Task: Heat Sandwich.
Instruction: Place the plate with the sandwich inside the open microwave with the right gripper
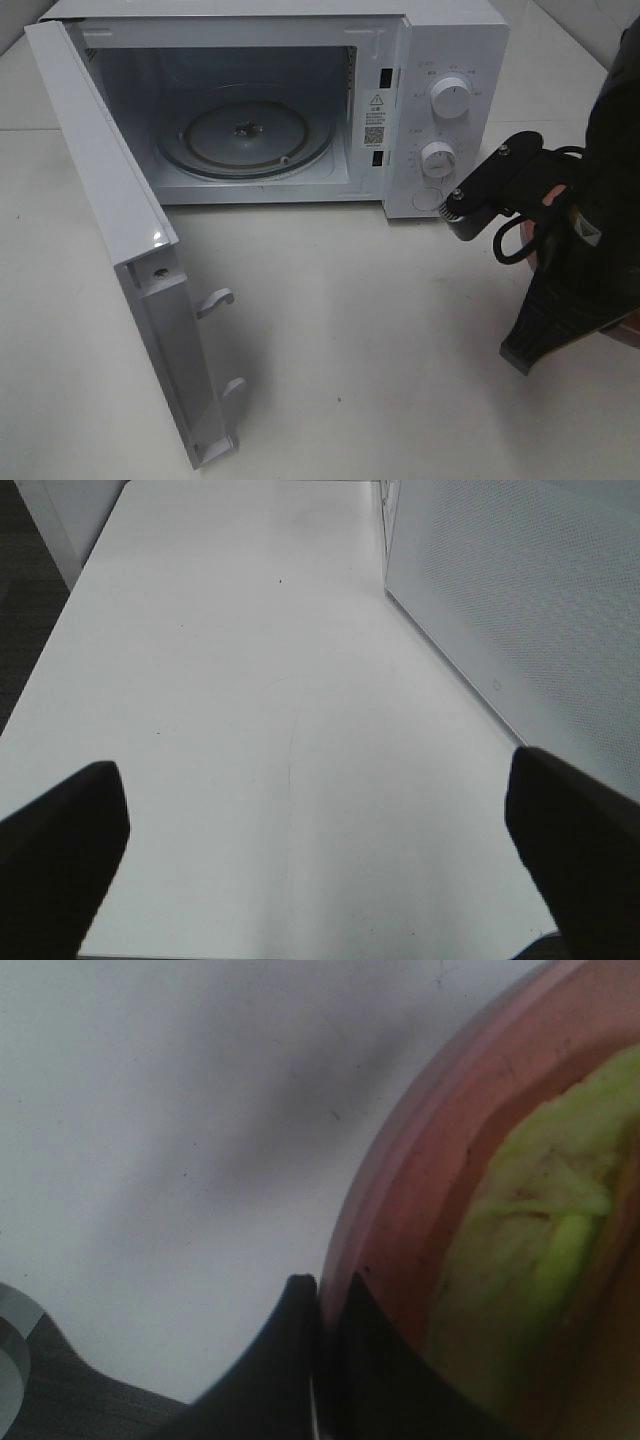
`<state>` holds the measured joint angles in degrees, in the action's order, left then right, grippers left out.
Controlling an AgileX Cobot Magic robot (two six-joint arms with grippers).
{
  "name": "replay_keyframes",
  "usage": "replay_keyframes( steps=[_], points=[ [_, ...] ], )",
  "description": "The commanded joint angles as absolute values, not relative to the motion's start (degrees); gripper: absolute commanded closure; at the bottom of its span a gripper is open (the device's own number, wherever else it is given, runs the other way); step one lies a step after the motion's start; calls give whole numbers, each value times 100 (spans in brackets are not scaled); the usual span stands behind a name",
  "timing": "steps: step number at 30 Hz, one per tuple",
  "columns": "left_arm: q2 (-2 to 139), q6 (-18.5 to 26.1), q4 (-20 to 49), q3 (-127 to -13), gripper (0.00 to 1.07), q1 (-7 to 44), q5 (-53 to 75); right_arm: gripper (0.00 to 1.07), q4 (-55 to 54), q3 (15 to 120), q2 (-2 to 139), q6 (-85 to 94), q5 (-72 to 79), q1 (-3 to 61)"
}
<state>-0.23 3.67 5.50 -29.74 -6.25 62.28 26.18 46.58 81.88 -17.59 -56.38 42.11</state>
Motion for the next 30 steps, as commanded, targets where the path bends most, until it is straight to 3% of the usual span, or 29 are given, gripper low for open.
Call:
replay_keyframes(
  steps=[1, 30],
  points=[
    [-120, 361, 544, -2968, 9, -636, 6142, 107, 2762, 4641, 8130, -1604, -5833, 4383],
    [-120, 361, 544, -2968, 9, -636, 6142, 107, 2756, 4641, 8130, -710, -5609, 6148]
  ],
)
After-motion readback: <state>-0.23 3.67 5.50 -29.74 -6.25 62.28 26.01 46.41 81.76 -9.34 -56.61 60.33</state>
